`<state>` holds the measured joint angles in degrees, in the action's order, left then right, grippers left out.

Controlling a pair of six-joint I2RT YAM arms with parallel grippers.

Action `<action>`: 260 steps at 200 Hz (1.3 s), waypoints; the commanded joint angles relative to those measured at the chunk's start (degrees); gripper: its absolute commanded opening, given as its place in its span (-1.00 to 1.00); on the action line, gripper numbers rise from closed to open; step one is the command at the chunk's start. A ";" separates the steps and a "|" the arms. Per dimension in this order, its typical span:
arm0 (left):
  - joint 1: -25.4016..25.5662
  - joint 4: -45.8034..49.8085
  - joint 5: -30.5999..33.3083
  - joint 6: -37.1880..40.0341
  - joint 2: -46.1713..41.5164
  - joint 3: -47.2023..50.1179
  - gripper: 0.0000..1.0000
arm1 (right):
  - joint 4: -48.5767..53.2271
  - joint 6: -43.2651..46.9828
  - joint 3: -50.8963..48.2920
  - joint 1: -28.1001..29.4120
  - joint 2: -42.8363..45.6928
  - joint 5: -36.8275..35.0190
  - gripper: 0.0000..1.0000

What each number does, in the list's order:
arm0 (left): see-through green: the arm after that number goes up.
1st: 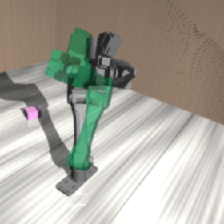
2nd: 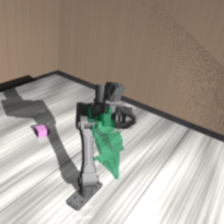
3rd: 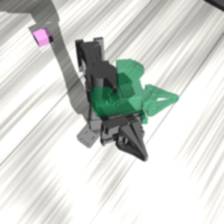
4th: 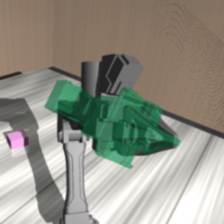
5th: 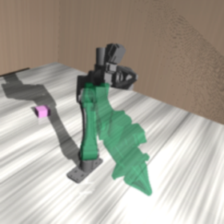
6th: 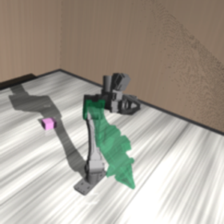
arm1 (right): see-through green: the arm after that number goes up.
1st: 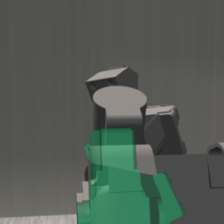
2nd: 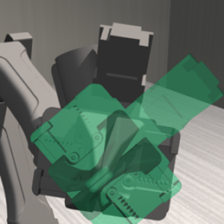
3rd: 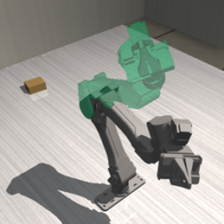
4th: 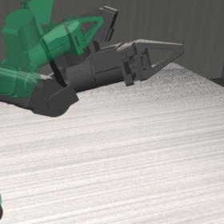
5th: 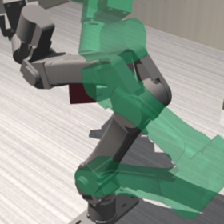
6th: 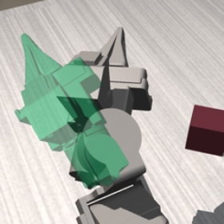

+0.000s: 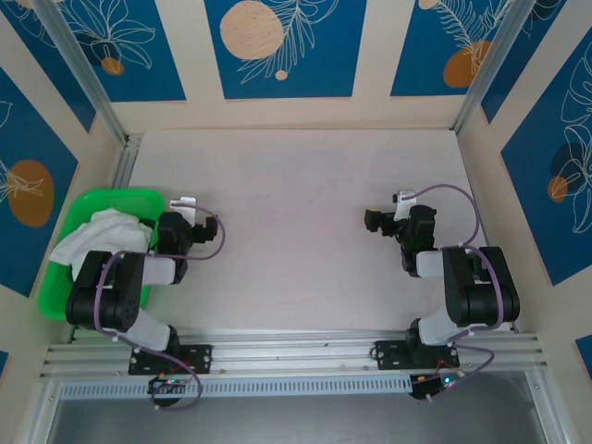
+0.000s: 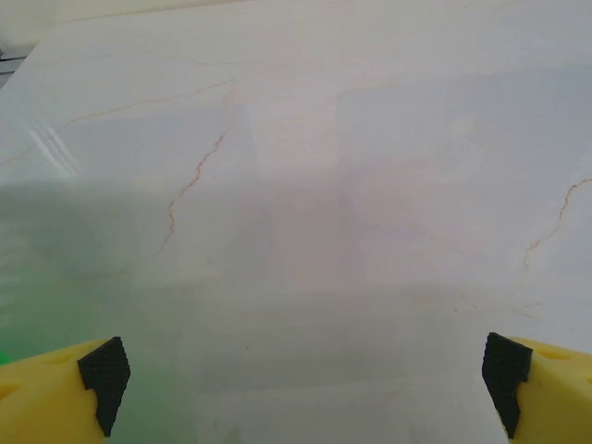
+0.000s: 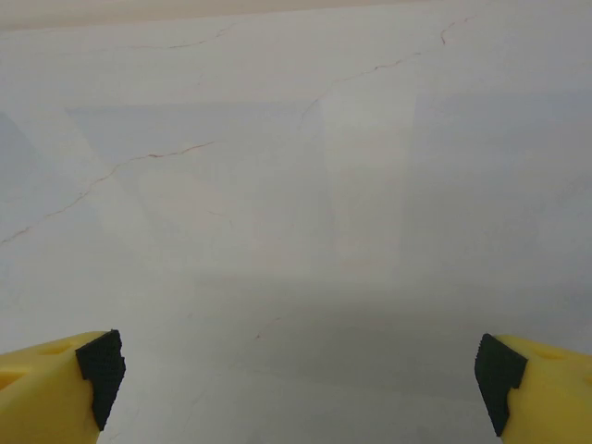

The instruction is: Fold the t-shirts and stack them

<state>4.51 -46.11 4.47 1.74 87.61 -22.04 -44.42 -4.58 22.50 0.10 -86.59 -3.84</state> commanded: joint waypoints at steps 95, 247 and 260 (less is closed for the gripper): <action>-0.81 -1.52 -1.74 0.64 0.37 -0.98 0.99 | -1.76 -0.78 1.41 -0.45 -0.69 1.29 0.99; -0.77 -1.63 -1.71 0.72 0.37 -0.90 0.99 | -1.75 -0.64 1.48 -0.33 -0.69 0.98 0.99; -0.77 -1.70 -1.75 0.72 0.30 -0.81 0.99 | -1.84 -0.61 1.43 -0.15 -0.65 0.61 0.98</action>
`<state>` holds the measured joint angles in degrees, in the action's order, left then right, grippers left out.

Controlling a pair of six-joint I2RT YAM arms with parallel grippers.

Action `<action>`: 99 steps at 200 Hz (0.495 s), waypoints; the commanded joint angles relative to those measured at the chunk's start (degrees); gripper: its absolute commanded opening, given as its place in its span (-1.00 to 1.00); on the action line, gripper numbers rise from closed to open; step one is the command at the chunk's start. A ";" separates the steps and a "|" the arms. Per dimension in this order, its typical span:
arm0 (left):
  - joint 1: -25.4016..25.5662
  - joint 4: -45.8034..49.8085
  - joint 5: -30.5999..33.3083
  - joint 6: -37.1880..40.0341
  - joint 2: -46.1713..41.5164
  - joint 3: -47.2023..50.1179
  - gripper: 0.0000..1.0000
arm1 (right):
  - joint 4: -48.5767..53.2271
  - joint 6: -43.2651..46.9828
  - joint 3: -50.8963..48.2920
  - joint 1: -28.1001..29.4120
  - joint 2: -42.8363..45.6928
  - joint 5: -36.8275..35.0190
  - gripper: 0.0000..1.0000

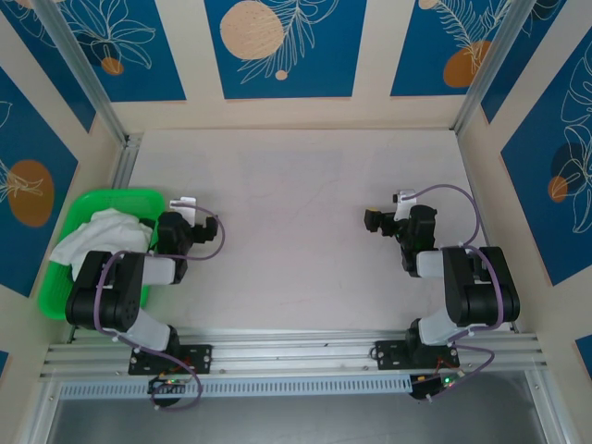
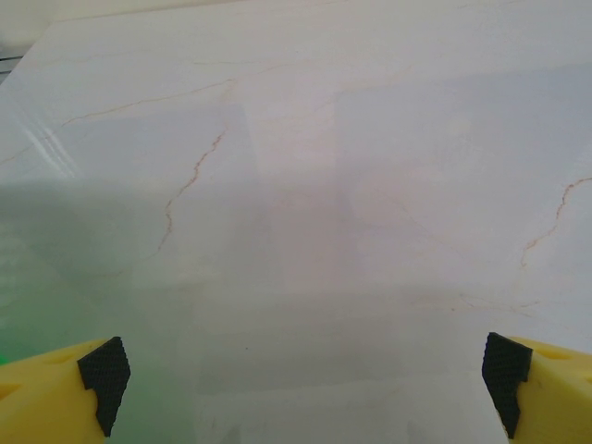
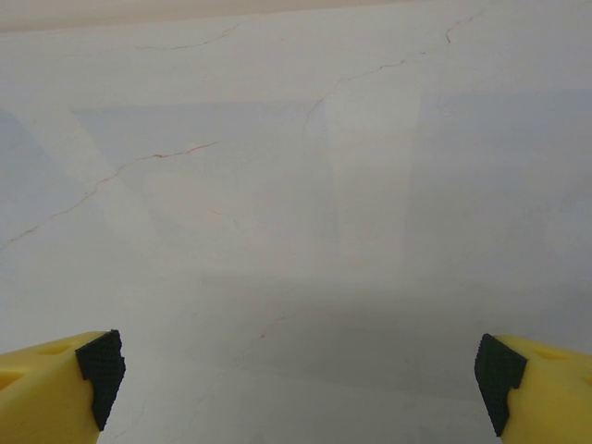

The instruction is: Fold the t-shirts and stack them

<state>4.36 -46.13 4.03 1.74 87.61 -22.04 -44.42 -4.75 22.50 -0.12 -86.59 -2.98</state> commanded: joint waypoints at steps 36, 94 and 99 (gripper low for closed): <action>0.44 13.40 1.90 0.72 -6.71 -6.00 0.99 | 9.98 0.52 5.45 2.91 5.65 -8.01 0.98; 7.93 25.43 -2.67 -7.60 -25.72 -11.99 0.99 | 13.83 -4.41 3.91 6.47 22.49 -10.27 0.98; 8.40 25.95 -3.31 -9.08 -26.70 -13.14 0.99 | 14.45 -6.66 3.94 6.56 23.79 -11.83 0.99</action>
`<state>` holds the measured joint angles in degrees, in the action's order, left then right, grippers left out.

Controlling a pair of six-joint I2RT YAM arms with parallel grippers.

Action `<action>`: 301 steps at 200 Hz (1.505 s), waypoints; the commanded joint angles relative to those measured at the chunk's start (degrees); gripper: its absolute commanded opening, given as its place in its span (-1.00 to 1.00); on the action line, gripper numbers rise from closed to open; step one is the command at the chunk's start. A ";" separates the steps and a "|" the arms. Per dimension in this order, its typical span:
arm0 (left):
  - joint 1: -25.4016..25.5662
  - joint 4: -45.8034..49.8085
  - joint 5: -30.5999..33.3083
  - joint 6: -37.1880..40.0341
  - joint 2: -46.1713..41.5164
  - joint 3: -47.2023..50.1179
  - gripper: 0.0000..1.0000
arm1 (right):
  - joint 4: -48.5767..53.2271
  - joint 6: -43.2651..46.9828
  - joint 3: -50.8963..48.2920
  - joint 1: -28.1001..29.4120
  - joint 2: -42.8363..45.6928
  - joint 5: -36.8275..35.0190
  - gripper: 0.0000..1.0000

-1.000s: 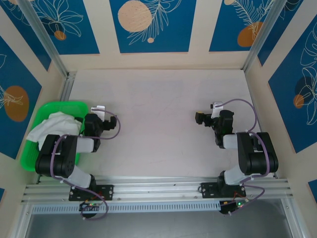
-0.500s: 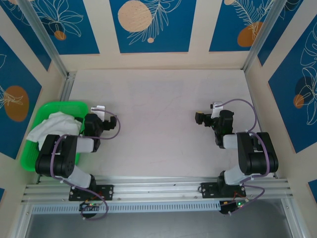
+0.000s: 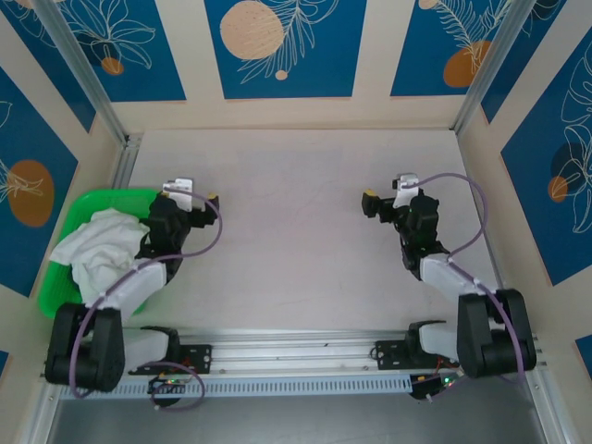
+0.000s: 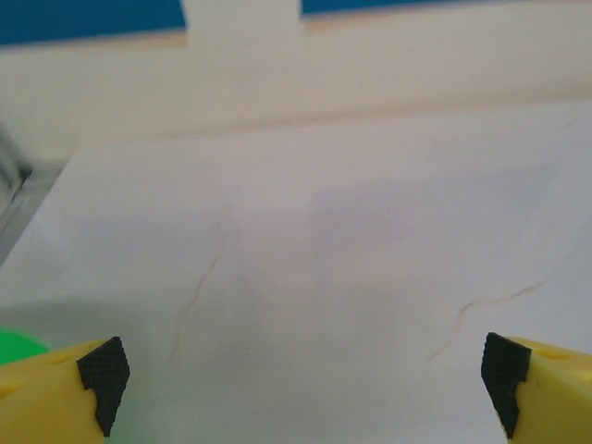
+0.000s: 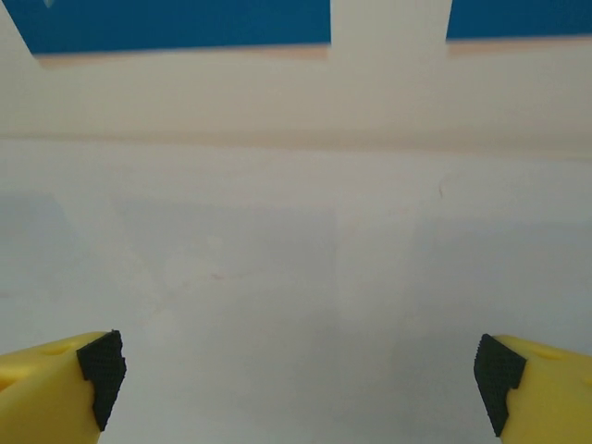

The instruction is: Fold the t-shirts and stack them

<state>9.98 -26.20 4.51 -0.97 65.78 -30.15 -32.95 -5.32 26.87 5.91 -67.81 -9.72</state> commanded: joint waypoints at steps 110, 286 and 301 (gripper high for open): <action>-1.12 50.42 11.75 -36.36 -2.83 -31.00 0.99 | 24.78 -41.69 4.15 2.93 19.74 8.06 0.98; -10.42 54.42 11.73 -27.68 21.70 -28.15 0.75 | 25.06 -25.36 10.15 39.09 -0.75 2.00 0.85; -10.41 54.08 9.90 -27.60 23.59 -28.76 0.65 | 25.07 -25.22 10.12 39.09 -0.74 1.65 0.85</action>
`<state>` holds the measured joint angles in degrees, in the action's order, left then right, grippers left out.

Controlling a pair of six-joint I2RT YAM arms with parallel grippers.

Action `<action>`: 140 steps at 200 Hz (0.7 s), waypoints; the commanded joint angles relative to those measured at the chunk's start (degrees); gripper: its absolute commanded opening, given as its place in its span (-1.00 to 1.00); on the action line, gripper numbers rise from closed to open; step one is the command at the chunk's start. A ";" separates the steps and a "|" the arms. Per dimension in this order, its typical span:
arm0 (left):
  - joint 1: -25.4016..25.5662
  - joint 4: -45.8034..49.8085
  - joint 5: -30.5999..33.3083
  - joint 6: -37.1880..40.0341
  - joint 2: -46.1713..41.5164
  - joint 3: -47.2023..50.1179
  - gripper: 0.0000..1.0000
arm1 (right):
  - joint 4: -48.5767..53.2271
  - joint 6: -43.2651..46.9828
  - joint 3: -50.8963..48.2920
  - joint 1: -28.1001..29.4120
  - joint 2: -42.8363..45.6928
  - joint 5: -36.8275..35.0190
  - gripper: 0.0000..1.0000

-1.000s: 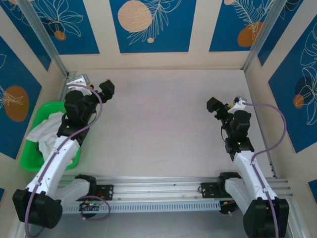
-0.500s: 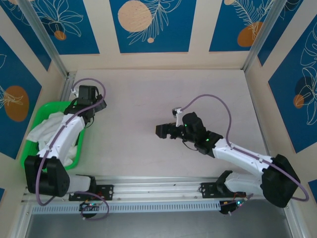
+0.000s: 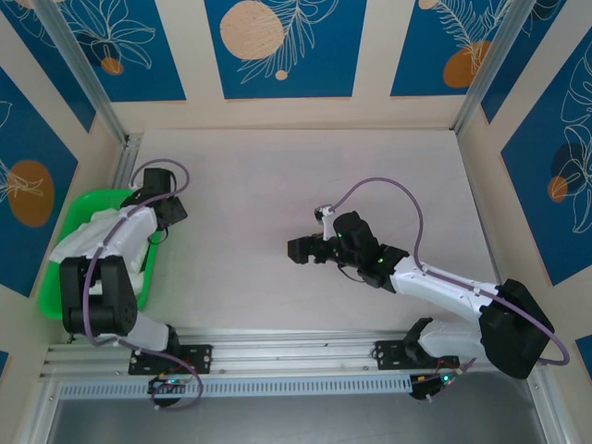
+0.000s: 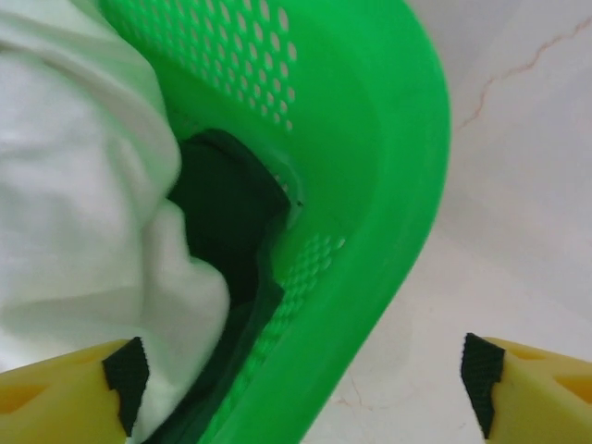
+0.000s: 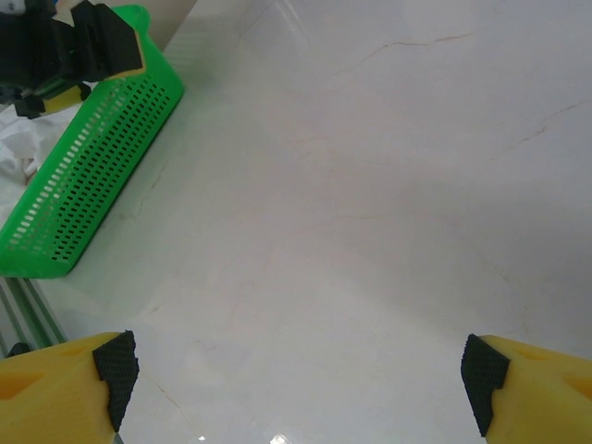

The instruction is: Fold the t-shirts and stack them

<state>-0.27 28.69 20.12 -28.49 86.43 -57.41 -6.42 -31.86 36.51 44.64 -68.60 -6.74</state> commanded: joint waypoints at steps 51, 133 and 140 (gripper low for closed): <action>1.40 -0.78 -10.79 0.89 6.07 -3.42 0.06 | -0.93 1.49 0.40 0.36 0.46 -3.00 0.84; 20.68 6.77 -9.05 -2.71 18.47 -20.79 -0.62 | 2.14 -0.92 0.59 -1.14 0.77 -10.17 0.77; 22.12 7.35 -9.66 -4.07 20.35 -23.25 -0.63 | 3.02 -1.62 0.72 -1.89 0.67 -10.54 0.75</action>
<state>15.81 32.80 13.72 -28.23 101.73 -73.10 -6.11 -31.62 36.51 44.29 -68.55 -12.95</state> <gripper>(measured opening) 0.203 0.893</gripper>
